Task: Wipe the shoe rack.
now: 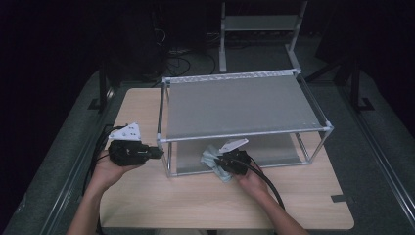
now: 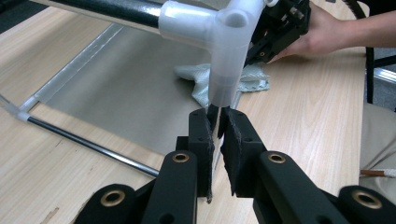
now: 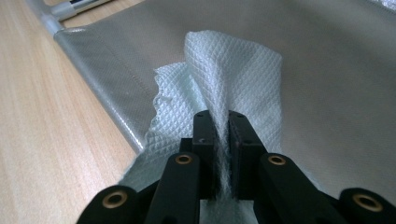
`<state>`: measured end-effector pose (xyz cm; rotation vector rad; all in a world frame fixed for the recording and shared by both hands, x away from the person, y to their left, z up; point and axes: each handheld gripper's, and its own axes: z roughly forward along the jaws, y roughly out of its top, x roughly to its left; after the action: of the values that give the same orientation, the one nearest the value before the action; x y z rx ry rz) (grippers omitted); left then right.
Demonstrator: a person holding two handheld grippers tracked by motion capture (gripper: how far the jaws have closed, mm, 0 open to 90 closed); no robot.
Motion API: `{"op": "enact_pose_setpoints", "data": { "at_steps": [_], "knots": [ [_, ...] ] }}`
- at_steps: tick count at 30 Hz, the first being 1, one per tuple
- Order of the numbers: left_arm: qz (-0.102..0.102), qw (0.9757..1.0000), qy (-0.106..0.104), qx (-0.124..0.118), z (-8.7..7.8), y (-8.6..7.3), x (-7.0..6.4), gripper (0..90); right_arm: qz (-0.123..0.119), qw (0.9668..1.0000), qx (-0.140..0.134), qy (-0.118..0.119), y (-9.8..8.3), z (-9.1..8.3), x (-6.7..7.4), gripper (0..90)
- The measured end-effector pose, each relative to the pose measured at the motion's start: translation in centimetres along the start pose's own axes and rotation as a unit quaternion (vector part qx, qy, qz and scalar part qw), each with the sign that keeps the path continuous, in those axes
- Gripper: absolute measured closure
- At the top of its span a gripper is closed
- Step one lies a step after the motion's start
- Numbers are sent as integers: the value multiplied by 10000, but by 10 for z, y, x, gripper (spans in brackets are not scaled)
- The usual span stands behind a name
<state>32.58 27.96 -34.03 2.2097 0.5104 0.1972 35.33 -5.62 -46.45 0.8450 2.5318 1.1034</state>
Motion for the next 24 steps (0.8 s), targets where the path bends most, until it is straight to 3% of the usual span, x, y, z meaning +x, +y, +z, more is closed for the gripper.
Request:
{"op": "enact_pose_setpoints", "data": {
  "at_steps": [2, 5, 8, 12, 18, 21, 24],
  "knots": [
    [-6, 10000, -7, -15, -1, -1, 0, 816, 64, 10000, 13, 7, -4, -5, -5, 823],
    [-26, 10000, -22, -34, -1, -2, 1, 816, 188, 9996, 59, -191, -21, -22, -19, 824],
    [-12, 10000, -8, -34, 0, -1, 0, 817, 428, 9989, 82, -175, -30, -32, -30, 826],
    [-73, 9999, 105, -5, -9, -7, 3, 816, 256, 9993, 107, -261, -21, -20, -25, 827],
    [-169, 9997, 185, -31, -23, -19, 7, 816, 277, 9996, 68, -61, -9, -6, -16, 825],
    [-175, 9996, 197, -41, -24, -19, 7, 816, 178, 9997, 68, -127, -15, -15, -23, 825],
    [-156, 9997, 164, -70, -24, -20, 4, 816, 341, 9988, 168, -302, -30, -34, -35, 825]
  ]
}}
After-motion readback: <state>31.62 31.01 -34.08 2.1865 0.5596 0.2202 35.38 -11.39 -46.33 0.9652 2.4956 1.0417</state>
